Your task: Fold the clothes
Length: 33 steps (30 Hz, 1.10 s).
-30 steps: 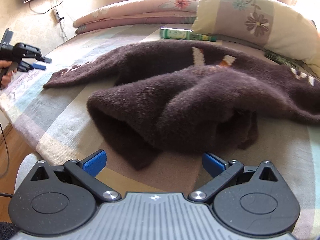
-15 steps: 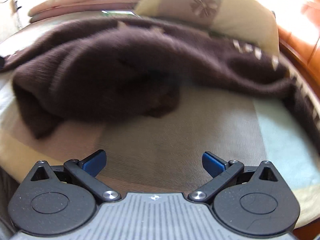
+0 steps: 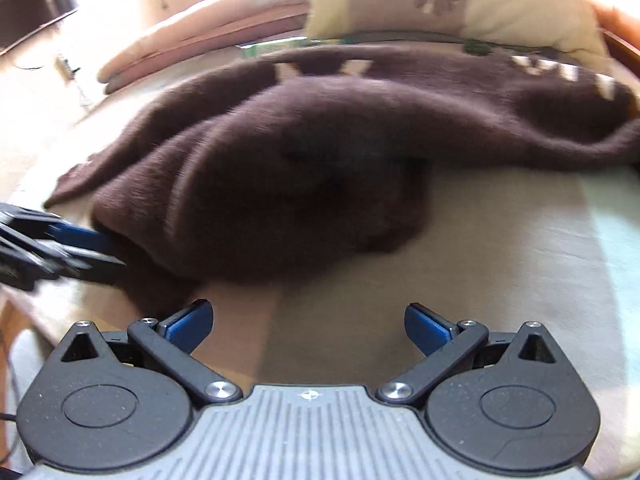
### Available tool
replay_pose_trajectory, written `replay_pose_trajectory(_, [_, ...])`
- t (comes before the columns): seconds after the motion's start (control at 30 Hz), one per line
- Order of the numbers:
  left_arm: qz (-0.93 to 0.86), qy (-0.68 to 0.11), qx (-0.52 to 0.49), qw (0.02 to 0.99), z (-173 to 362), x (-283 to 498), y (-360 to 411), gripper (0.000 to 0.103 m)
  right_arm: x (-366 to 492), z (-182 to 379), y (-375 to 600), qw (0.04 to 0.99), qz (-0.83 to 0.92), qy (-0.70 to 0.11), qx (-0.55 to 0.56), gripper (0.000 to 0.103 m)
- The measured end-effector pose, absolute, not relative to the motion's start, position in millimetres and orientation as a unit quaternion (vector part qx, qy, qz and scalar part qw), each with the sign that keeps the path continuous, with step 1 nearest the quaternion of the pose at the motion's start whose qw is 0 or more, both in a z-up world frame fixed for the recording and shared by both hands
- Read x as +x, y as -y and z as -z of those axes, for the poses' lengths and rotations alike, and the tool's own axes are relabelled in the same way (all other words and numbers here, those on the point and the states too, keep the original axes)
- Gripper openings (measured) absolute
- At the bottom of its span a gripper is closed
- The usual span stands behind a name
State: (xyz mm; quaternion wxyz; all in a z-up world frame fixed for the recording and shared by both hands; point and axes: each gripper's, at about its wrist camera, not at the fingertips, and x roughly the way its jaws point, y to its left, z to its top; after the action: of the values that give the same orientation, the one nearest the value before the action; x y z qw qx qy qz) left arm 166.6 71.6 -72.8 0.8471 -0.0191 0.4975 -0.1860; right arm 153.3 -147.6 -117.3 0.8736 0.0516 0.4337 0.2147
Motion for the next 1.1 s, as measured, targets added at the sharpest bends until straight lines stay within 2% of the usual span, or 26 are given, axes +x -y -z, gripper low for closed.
replay_pose_trajectory(0.2, [0.175, -0.486, -0.046, 0.855, 67, 197, -92, 0.071, 191, 116, 124, 0.868, -0.239, -0.435, 0.005, 0.103])
replay_pose_trajectory(0.4, [0.170, -0.446, -0.043, 0.878, 44, 229, -109, 0.072, 230, 74, 118, 0.889, -0.268, -0.371, -0.020, 0.103])
replay_pose_trajectory(0.67, [0.161, -0.430, -0.074, 0.885, 45, 299, -129, 0.072, 318, 58, 102, 0.897, -0.271, -0.348, -0.005, 0.103])
replay_pose_trajectory(0.87, [0.138, -0.439, -0.099, 0.882, 70, 350, -139, 0.073, 384, 81, 96, 0.883, -0.255, -0.393, 0.014, 0.103])
replay_pose_trajectory(1.1, [0.139, -0.433, -0.106, 0.884, 65, 335, -145, 0.074, 346, 49, 132, 0.892, -0.268, -0.363, 0.018, 0.103])
